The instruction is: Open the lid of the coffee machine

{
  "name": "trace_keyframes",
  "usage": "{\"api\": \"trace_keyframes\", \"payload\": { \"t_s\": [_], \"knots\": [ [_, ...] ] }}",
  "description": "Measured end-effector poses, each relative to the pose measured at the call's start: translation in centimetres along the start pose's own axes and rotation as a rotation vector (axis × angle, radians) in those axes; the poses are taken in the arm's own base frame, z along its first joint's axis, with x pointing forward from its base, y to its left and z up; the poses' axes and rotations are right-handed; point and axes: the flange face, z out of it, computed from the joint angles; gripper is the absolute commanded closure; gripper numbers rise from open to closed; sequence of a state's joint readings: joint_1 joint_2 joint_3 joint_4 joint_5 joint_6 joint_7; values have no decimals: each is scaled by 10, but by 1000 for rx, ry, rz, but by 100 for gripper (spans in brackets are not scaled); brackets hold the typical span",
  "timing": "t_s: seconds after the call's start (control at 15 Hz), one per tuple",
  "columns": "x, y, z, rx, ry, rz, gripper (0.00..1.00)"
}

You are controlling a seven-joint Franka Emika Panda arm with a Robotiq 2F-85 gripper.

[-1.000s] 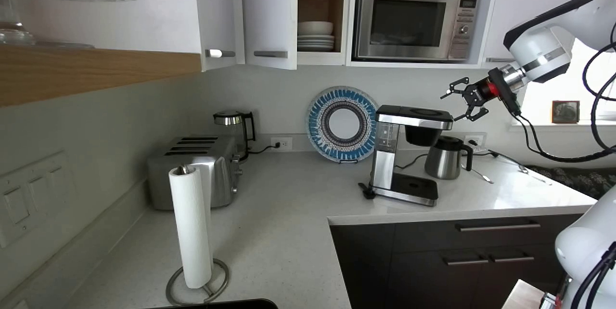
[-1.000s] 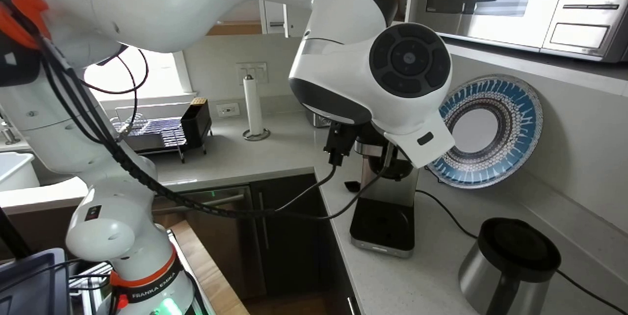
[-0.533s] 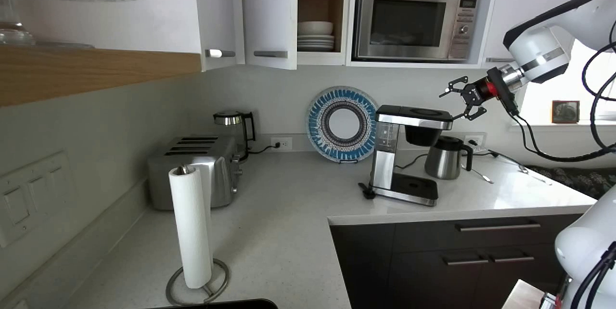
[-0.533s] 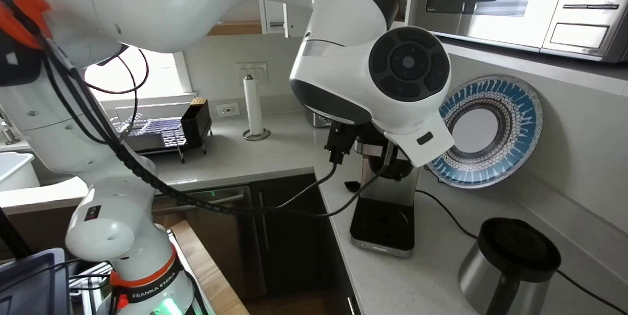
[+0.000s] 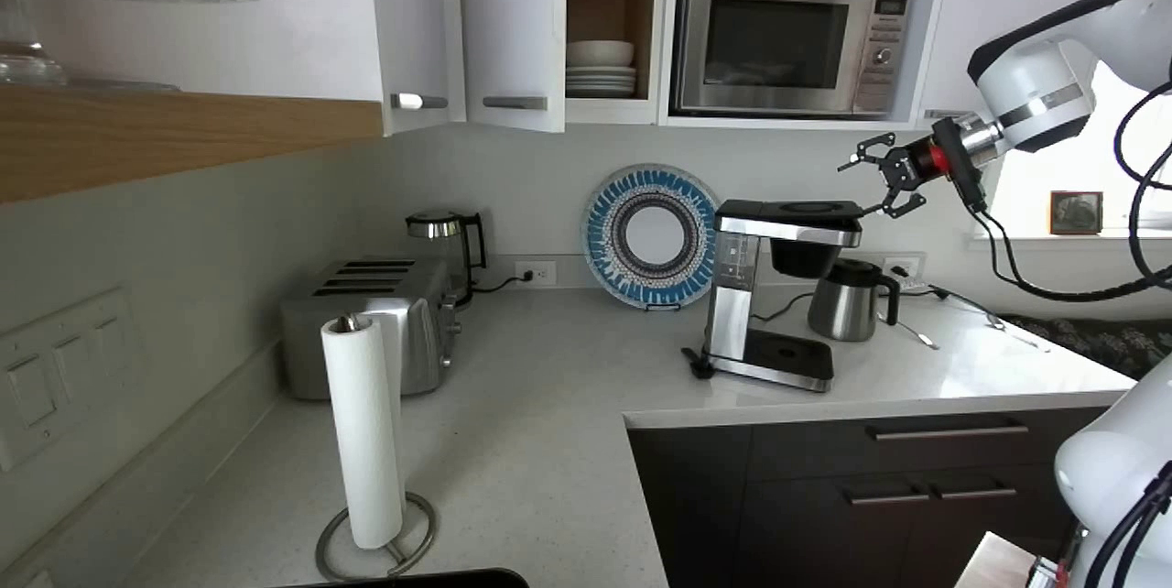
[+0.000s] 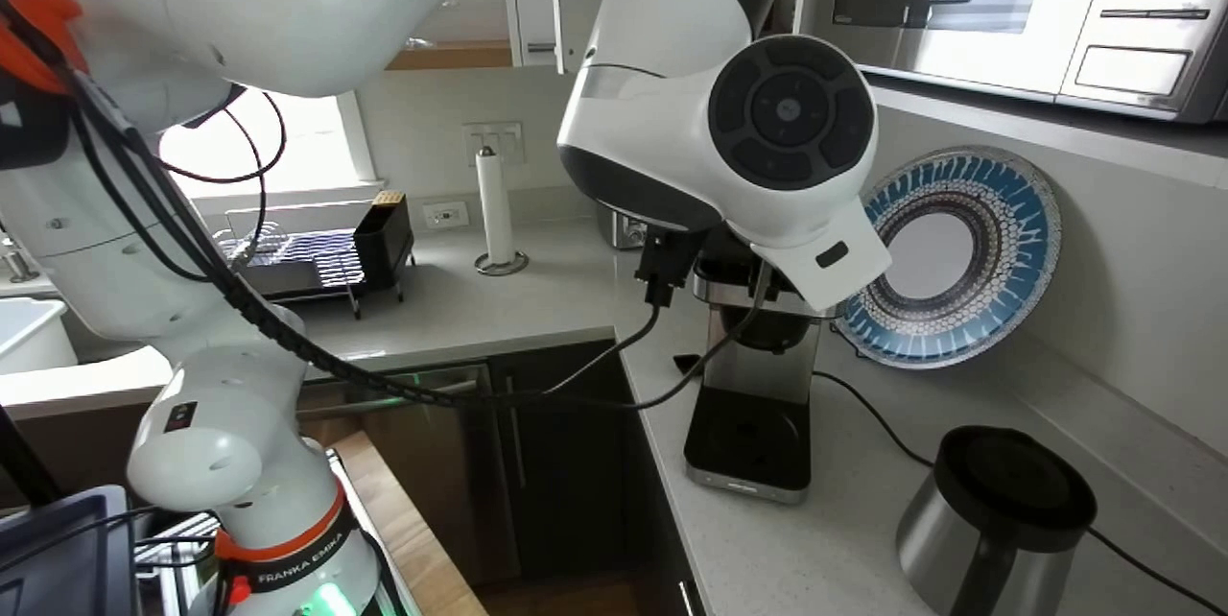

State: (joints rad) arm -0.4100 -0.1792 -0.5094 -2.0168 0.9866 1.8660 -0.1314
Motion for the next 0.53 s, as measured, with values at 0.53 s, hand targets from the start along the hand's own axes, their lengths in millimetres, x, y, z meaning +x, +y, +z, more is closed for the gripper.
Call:
{"api": "trace_keyframes", "payload": {
  "t_s": [0.53],
  "knots": [
    [-12,-31,-11,103,13,-46,0]
  ]
}}
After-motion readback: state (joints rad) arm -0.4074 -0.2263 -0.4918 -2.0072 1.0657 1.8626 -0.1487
